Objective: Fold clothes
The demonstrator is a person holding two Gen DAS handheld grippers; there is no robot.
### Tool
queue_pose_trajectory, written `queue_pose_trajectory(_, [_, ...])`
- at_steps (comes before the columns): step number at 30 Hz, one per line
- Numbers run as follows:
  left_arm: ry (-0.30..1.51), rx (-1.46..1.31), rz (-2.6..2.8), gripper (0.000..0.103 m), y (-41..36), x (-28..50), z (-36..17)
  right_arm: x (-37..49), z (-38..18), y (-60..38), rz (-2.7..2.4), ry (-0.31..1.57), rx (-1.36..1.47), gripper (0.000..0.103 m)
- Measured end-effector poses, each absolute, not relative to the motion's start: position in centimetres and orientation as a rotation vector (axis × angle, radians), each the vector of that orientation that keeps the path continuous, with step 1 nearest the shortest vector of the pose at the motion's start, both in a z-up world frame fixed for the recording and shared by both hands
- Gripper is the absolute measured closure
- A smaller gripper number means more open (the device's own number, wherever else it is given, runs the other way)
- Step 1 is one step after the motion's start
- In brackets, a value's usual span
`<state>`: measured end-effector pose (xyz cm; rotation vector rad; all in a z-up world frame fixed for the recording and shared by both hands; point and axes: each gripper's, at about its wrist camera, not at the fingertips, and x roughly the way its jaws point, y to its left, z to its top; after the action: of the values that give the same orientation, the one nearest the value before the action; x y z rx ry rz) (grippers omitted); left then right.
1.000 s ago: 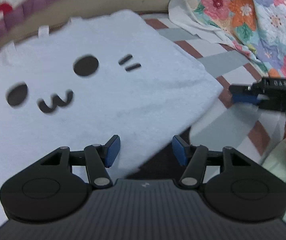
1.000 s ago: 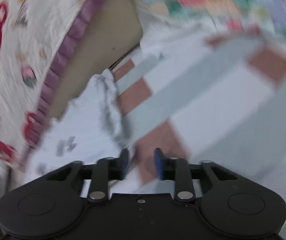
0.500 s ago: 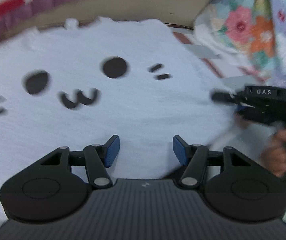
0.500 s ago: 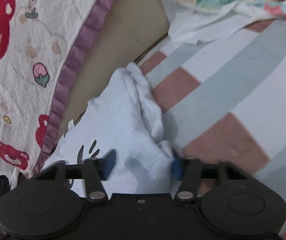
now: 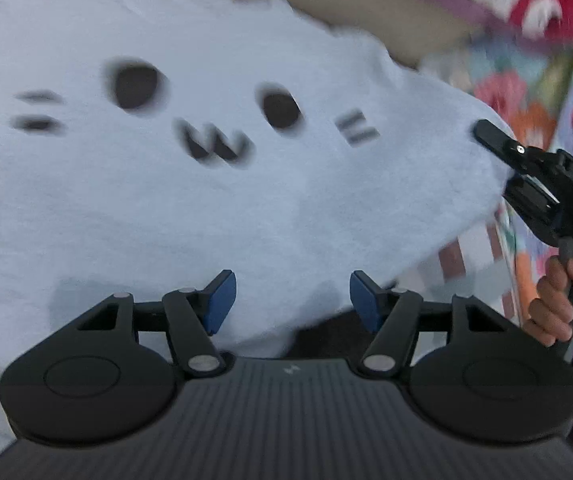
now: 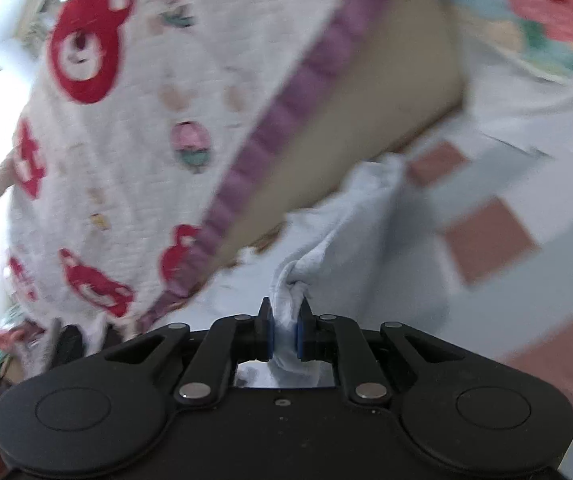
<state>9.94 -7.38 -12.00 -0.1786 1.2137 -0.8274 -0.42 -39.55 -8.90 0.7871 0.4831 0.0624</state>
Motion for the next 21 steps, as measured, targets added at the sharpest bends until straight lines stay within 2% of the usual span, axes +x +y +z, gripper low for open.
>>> queue_pose_trajectory(5, [1.133, -0.416, -0.694, 0.043, 2.7, 13.5, -9.9, 5.7, -4.3, -34.1, 0.284, 0.494, 0.696, 0.09])
queue_pose_trajectory(10, [1.047, -0.803, -0.562, 0.041, 12.0, 15.7, -11.3, 10.9, -2.2, -24.6, 0.552, 0.631, 0.556, 0.09])
queue_pose_trajectory(13, [1.017, -0.937, -0.422, 0.039, 15.1, 16.2, -12.8, 12.6, -3.4, -19.0, 0.643, 0.702, 0.419, 0.09])
queue_pose_trajectory(18, [0.99, -0.895, -0.426, 0.039, 14.1, 16.7, -12.6, 14.3, -9.9, -13.4, 0.64, 0.793, 0.239, 0.09])
queue_pose_trajectory(21, [0.973, -0.898, -0.457, 0.039, 13.4, 16.4, -12.5, 13.7, -12.3, -12.8, 0.62, 0.805, 0.253, 0.09])
